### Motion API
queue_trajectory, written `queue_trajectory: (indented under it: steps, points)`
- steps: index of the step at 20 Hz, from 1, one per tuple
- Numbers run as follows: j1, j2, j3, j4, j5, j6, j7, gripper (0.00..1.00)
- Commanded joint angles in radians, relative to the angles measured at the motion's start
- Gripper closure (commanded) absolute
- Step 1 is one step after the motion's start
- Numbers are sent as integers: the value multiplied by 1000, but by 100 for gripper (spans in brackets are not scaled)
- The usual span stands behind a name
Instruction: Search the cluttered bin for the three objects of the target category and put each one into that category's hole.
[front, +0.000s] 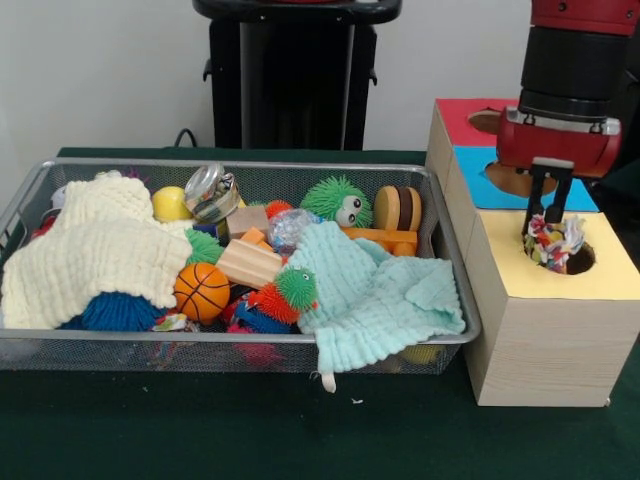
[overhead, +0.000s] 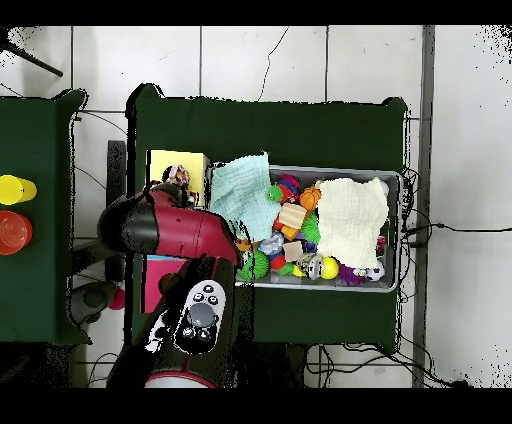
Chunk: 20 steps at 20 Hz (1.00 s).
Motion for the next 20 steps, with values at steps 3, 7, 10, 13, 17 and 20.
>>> queue_trajectory:
  steps: [3,7,10,13,17,20]
  points:
    - [60,161,-85,-48,-61,-53,163,100]
    - [62,149,-80,-37,-48,-79,173,100]
    - [60,151,-77,-24,-44,-159,189,100]
    - [65,153,-85,-23,-35,-163,190,100]
    - [53,138,-69,-12,-23,-143,181,0]
    - [49,133,-68,-20,-32,-122,160,0]
